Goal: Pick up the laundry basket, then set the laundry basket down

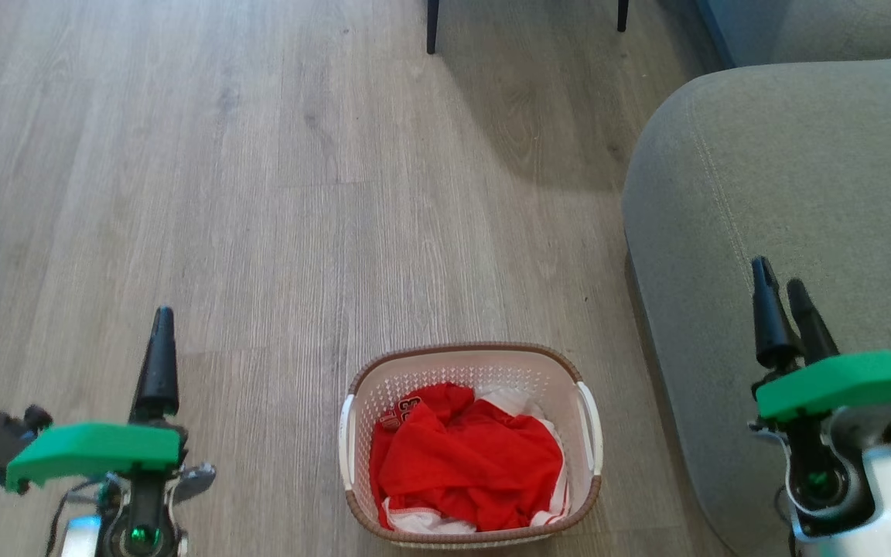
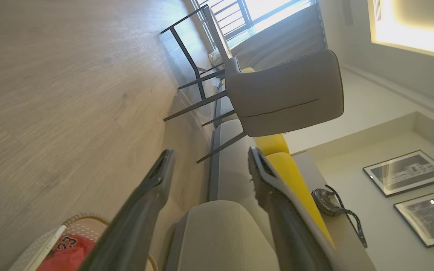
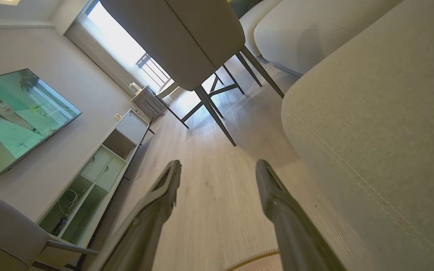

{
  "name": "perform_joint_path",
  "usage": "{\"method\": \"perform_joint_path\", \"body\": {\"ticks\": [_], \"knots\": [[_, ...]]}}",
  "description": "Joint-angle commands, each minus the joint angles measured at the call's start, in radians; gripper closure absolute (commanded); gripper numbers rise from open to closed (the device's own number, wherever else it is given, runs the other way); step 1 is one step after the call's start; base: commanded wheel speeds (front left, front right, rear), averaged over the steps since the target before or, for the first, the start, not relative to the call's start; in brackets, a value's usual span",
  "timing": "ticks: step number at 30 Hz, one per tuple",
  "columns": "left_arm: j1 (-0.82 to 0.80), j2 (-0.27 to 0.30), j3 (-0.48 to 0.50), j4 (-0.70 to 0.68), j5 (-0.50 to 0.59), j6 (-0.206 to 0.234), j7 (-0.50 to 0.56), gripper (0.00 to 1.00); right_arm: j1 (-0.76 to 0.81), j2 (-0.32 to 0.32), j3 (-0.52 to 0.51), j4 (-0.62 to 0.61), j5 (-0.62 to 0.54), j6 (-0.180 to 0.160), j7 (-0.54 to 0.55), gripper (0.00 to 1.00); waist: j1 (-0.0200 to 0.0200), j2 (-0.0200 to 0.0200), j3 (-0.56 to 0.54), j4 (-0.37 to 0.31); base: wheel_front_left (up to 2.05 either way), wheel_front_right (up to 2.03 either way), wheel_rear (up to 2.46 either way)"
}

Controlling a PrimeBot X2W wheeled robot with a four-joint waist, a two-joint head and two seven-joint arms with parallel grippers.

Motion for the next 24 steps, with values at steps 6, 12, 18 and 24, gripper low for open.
{"method": "perform_joint_path", "body": {"ticks": [6, 12, 18, 24], "knots": [[-0.077, 0.011, -0.004, -0.109, 0.173, 0.049, -0.024, 0.00, -0.086, -0.033, 0.036, -0.082, -0.118, 0.004, -0.027, 0.00, 0.0000, 0.0000, 0.008, 0.000, 0.00, 0.00, 0.00], [-0.091, 0.011, -0.068, -0.160, 0.338, 0.159, -0.041, 0.00, -0.100, -0.036, 0.057, -0.116, -0.211, 0.004, -0.045, 0.00, 0.0000, 0.0000, 0.013, 0.000, 0.00, 0.00, 0.00], [-0.099, 0.011, -0.143, -0.168, 0.453, 0.214, -0.056, 0.00, -0.106, -0.043, 0.078, -0.135, -0.284, 0.004, -0.059, 0.00, 0.0000, 0.0000, 0.015, 0.002, 0.00, 0.00, 0.00], [-0.106, 0.015, -0.228, -0.128, 0.607, 0.265, -0.073, 0.00, -0.101, -0.026, 0.073, -0.139, -0.343, 0.005, -0.077, 0.00, 0.0000, 0.0000, 0.011, 0.006, 0.00, 0.00, 0.00]]}}
